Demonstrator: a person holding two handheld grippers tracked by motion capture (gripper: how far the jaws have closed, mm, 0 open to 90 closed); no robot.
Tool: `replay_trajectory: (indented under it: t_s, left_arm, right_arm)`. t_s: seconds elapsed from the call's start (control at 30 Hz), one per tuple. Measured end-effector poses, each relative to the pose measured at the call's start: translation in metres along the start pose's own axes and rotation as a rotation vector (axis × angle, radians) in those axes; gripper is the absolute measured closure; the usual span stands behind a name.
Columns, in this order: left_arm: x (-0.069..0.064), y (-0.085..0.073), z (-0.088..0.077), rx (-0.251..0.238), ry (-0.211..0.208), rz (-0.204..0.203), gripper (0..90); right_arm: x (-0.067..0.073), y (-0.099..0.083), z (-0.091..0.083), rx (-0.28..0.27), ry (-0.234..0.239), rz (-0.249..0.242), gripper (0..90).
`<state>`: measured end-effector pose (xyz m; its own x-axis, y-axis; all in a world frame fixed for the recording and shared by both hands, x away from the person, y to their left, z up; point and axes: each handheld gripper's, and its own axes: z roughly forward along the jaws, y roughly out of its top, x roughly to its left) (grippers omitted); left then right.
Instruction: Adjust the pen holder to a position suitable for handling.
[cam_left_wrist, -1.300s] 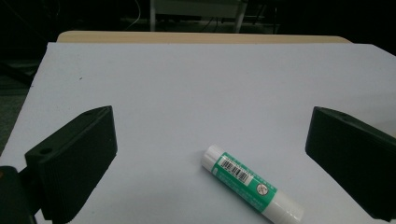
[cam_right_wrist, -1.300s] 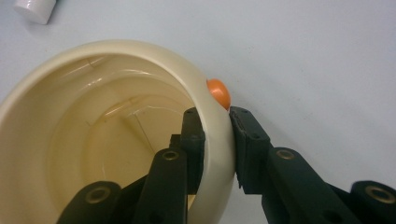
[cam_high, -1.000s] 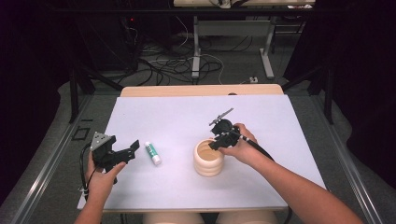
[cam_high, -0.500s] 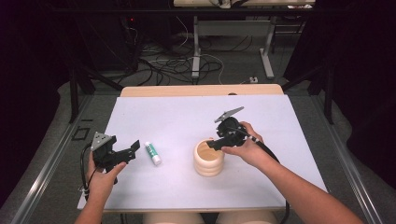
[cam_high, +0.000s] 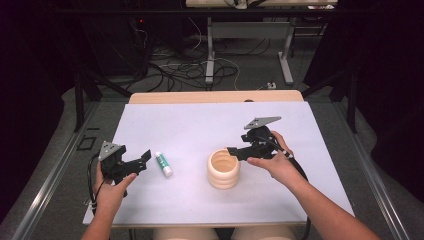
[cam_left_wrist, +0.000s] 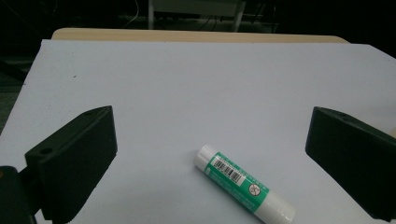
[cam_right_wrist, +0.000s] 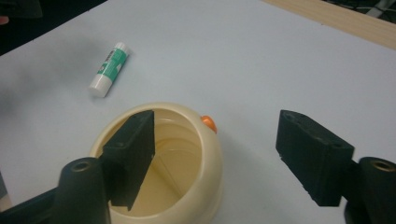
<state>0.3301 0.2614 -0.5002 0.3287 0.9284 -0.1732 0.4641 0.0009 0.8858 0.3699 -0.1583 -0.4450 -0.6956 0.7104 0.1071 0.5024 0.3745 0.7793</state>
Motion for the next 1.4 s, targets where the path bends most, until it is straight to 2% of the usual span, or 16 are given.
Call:
replay_trajectory:
  t_s: [0.07, 0.23, 0.3, 0.37, 0.53, 0.7, 0.9, 0.97, 1.07, 1.3, 1.4]
  left_arm:
    - [0.0, 0.0, 0.0, 0.005, -0.001, 0.0, 2.1]
    - [0.0, 0.0, 0.0, 0.002, -0.002, -0.005, 2.1]
    - [0.0, 0.0, 0.0, 0.001, -0.005, -0.006, 2.1]
    - [0.0, 0.0, 0.0, -0.001, -0.007, -0.006, 2.0]
    - [0.001, 0.0, 0.0, 0.002, -0.005, -0.005, 2.1]
    - [0.002, 0.0, -0.001, -0.005, -0.004, -0.007, 2.1]
    - [0.002, 0.0, -0.001, -0.004, -0.004, -0.009, 1.9]
    - [0.002, 0.0, -0.002, -0.005, -0.006, -0.011, 1.5]
    - [0.003, 0.0, -0.002, -0.015, -0.005, -0.018, 1.1]
    - [0.003, 0.0, -0.002, -0.016, -0.003, -0.013, 0.7]
    - [0.004, 0.0, -0.003, -0.014, -0.001, -0.011, 0.7]
  right_arm:
    - [-0.004, -0.002, -0.004, -0.021, -0.021, 0.015, 23.3]
    - [-0.006, 0.0, -0.008, -0.043, -0.035, 0.048, 17.7]
    - [-0.005, 0.001, -0.008, -0.043, -0.041, 0.05, 17.6]
    - [-0.001, 0.006, -0.008, -0.026, -0.072, 0.02, 15.1]
    - [0.005, 0.011, -0.005, -0.033, -0.076, 0.027, 14.5]
    - [0.018, 0.021, 0.003, -0.048, -0.068, 0.009, 8.7]
    - [0.033, 0.03, 0.013, -0.038, -0.066, -0.016, 5.5]
    - [0.042, 0.034, 0.02, -0.037, -0.062, -0.02, 3.0]
    - [0.05, 0.039, 0.026, -0.026, -0.049, -0.025, 2.8]
    - [0.069, 0.045, 0.045, -0.005, -0.056, -0.055, 7.0]
    - [0.081, 0.049, 0.06, 0.012, -0.051, -0.066, 8.8]
